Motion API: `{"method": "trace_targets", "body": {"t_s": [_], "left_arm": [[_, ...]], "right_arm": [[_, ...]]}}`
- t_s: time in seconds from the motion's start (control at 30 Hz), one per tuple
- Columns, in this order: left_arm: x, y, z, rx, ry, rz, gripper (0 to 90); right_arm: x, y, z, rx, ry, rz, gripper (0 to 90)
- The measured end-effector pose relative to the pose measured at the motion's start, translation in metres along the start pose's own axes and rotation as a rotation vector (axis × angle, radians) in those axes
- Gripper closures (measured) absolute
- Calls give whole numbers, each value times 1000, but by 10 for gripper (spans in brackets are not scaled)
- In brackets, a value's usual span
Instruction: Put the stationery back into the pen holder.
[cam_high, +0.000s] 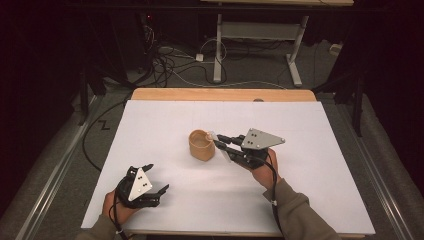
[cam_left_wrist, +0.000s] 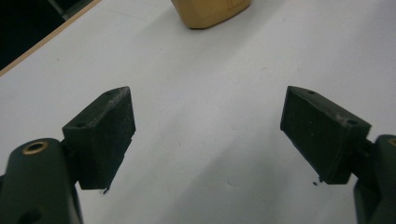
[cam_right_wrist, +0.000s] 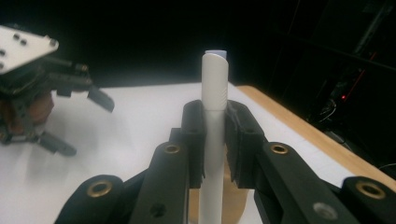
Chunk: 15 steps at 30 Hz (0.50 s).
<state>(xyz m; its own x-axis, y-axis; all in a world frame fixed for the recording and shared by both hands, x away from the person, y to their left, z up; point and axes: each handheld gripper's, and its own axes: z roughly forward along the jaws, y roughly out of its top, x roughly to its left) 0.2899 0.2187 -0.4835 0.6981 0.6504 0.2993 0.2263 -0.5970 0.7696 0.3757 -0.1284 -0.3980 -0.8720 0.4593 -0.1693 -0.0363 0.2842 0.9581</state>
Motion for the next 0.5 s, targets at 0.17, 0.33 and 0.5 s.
{"method": "trace_targets", "body": {"t_s": [0.17, 0.33, 0.5], "left_arm": [[0, 0, 0, 3, -3, 1, 172], [0, 0, 0, 3, -5, 2, 172], [0, -1, 1, 4, -9, 1, 172]], "right_arm": [[-2, 8, 9, -50, -17, 26, 790], [-5, 15, 16, -82, -29, 52, 790], [-5, 23, 26, -90, -35, 42, 791]]}}
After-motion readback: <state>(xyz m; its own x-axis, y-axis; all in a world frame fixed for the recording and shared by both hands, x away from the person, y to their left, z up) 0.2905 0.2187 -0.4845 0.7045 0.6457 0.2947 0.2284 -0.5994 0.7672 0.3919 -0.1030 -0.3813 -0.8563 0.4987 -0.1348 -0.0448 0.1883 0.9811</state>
